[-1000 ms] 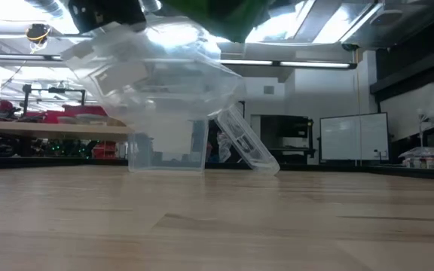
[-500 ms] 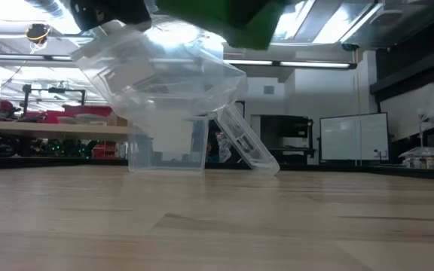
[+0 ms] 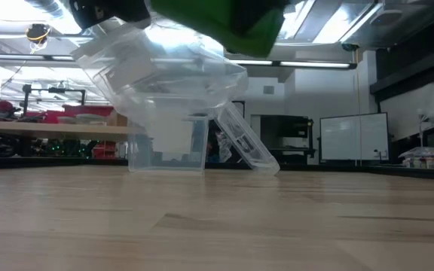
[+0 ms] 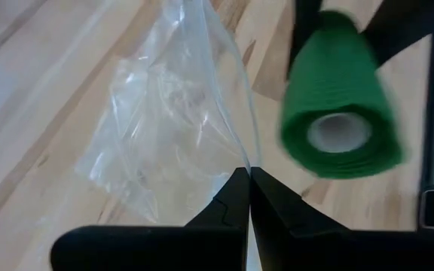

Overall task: Roll bandage
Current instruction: Put the green bandage into the transparent zip bag

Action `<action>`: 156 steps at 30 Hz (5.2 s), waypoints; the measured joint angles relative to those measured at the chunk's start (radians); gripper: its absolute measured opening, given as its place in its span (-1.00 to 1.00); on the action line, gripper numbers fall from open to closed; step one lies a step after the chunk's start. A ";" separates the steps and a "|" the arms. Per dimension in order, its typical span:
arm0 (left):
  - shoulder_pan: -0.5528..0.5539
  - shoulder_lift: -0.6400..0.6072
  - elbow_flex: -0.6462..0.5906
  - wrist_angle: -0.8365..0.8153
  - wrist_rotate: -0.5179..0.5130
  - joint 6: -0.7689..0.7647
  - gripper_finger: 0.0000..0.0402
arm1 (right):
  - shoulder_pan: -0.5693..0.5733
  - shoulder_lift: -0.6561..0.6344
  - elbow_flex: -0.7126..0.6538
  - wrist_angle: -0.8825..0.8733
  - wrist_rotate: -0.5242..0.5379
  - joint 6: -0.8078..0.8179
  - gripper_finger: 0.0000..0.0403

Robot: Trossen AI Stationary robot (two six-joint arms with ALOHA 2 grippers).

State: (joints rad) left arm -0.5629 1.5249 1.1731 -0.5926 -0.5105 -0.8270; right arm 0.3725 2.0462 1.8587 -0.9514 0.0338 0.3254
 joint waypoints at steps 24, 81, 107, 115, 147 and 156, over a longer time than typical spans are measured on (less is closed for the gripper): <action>-0.002 0.000 0.000 0.007 -0.022 -0.003 -1.00 | -0.033 -0.001 0.026 -0.006 0.051 0.068 -0.34; -0.119 -0.001 0.000 0.243 -0.070 0.201 -1.00 | -0.069 0.001 0.024 0.168 -0.267 0.279 -0.35; -0.123 -0.002 0.002 0.277 0.016 0.237 -1.00 | -0.106 0.004 0.022 0.387 -0.501 0.402 -0.36; -0.135 -0.004 0.001 0.279 0.019 0.237 -1.00 | -0.141 0.004 0.022 0.444 -0.566 0.447 -0.36; -0.136 -0.001 0.000 0.312 0.007 0.202 -1.00 | -0.165 0.001 0.026 0.559 -0.672 0.626 0.72; -0.137 -0.031 0.002 0.467 -0.017 0.199 -1.00 | -0.166 0.001 0.024 0.771 -0.649 0.939 0.69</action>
State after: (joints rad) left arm -0.6997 1.4938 1.1749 -0.1255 -0.5277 -0.6277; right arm 0.2070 2.0476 1.8832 -0.1801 -0.6152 1.2644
